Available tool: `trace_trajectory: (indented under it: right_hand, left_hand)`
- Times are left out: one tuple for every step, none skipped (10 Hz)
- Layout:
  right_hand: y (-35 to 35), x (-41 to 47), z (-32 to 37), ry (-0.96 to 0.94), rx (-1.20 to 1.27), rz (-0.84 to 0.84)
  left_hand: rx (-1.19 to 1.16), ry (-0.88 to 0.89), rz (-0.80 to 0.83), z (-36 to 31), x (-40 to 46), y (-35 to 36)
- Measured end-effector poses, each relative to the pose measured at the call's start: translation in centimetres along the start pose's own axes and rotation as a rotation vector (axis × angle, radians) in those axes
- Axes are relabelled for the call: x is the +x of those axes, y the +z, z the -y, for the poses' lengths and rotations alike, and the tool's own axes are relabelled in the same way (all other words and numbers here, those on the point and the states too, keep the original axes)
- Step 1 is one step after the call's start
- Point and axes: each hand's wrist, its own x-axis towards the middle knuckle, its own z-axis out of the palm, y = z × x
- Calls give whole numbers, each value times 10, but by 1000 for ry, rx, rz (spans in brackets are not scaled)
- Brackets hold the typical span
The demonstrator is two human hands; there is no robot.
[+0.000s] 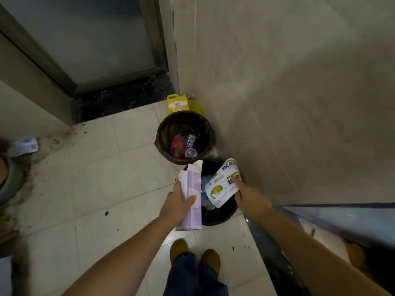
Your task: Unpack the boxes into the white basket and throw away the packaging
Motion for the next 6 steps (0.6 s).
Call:
trace_trajectory:
  right_hand:
    - [72, 70, -21, -25, -32, 81]
    - [141, 120, -42, 7, -44, 170]
    - [189, 148, -57, 63, -82, 221]
    - [211, 166, -65, 80, -214, 283]
    - [211, 179, -66, 60, -345, 342]
    - [192, 178, -64, 85, -307, 424]
  left_hand:
    - [-19, -24, 27, 28, 71, 55]
    - [-74, -88, -10, 57, 125, 107]
    - [-110, -157, -59, 82, 163, 146]
    - [-142, -243, -14, 100, 195, 167]
    - [-103, -281, 62, 105, 216, 169]
    - [-47, -277, 68, 100, 214, 153]
